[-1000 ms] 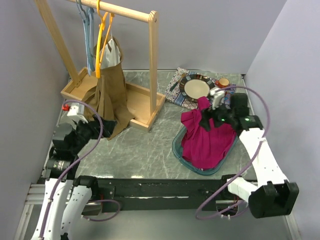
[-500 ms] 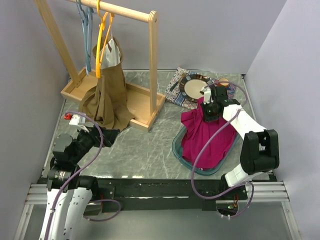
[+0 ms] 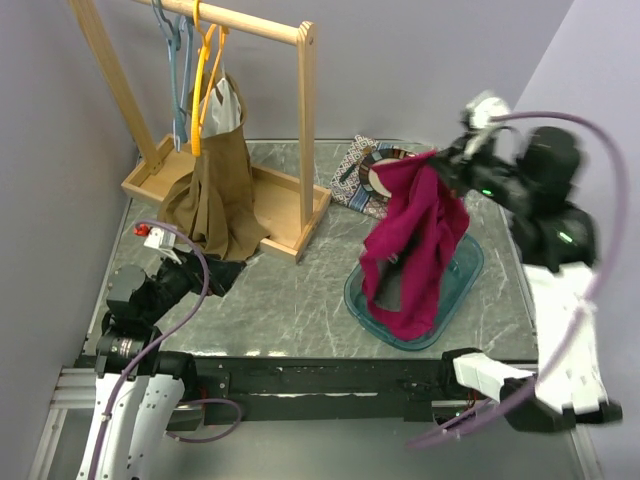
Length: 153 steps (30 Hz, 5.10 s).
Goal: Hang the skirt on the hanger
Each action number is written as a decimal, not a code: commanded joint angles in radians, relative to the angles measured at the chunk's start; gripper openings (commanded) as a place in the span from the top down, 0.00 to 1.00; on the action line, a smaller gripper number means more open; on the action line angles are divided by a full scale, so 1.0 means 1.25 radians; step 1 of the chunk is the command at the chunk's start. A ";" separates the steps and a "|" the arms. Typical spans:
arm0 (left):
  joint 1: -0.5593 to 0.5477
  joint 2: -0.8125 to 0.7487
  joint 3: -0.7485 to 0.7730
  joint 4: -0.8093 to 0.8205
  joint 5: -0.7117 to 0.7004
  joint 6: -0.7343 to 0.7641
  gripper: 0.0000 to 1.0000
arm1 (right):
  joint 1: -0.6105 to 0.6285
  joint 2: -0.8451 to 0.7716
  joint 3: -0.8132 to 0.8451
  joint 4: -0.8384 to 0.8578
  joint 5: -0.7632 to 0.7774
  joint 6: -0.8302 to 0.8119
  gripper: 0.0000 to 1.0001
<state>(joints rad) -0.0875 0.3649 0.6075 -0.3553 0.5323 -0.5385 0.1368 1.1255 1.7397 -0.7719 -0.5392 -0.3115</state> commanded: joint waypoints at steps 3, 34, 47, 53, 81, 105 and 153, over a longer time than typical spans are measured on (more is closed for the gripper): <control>0.000 0.030 -0.004 0.137 0.164 -0.097 0.03 | 0.001 0.035 0.200 -0.001 -0.294 0.097 1.00; -0.033 -0.008 0.002 -0.115 0.032 -0.166 0.02 | 0.486 0.384 -0.025 0.205 -0.004 0.224 1.00; -0.043 0.108 -0.026 -0.204 -0.021 -0.174 0.12 | 0.485 0.248 -0.115 0.029 0.048 -0.158 0.05; -0.272 0.256 -0.030 -0.131 -0.194 -0.251 0.13 | 0.592 0.075 -0.484 -0.166 -0.075 -0.577 0.06; -0.575 0.721 -0.001 -0.022 -0.659 -0.302 0.72 | 0.948 0.132 -0.745 0.219 0.376 -0.486 1.00; -0.572 0.166 0.574 -0.565 -1.030 -0.296 0.99 | 0.727 0.183 0.162 -0.092 0.058 -0.287 1.00; -0.571 0.434 0.856 -0.370 -0.980 0.083 0.12 | 0.197 -0.094 -0.659 0.146 -0.383 -0.233 0.03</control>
<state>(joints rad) -0.8021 0.7017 1.5391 -0.8890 -0.5396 -0.7067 0.3946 1.0267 0.9443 -0.6205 -0.9340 -0.6209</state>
